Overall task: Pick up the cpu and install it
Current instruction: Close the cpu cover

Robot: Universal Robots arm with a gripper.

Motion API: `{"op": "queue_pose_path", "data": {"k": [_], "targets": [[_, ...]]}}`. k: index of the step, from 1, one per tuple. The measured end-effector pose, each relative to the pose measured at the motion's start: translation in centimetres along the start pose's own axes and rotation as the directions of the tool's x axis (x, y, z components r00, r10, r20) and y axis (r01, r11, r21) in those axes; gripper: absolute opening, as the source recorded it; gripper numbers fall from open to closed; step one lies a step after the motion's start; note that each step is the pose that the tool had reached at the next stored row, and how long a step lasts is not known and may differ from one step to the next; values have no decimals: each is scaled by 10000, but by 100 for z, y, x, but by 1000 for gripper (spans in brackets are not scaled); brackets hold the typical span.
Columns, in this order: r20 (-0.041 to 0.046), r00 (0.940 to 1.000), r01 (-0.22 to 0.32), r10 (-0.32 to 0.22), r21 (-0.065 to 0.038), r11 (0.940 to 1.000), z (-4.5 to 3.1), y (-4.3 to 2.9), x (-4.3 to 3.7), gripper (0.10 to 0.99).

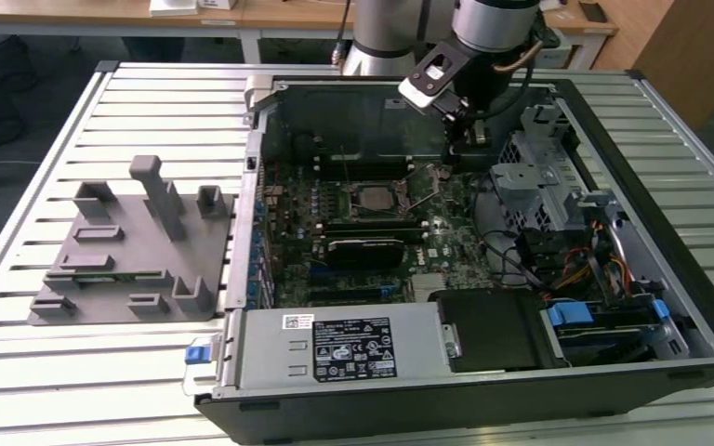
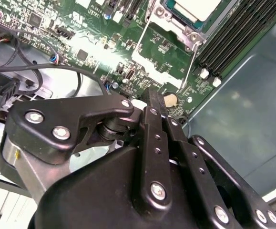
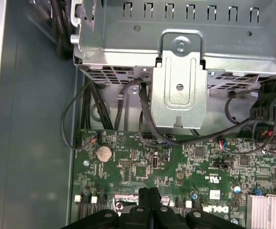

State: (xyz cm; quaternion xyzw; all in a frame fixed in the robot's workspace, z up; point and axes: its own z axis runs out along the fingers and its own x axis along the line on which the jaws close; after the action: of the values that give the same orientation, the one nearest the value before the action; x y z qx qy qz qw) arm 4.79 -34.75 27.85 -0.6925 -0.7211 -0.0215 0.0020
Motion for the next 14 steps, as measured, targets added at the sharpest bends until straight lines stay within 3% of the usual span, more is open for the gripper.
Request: {"op": "queue_pose_path", "data": {"k": [14], "targets": [[0,10000,0,0,11,10000,4,155,-7,106]]}}
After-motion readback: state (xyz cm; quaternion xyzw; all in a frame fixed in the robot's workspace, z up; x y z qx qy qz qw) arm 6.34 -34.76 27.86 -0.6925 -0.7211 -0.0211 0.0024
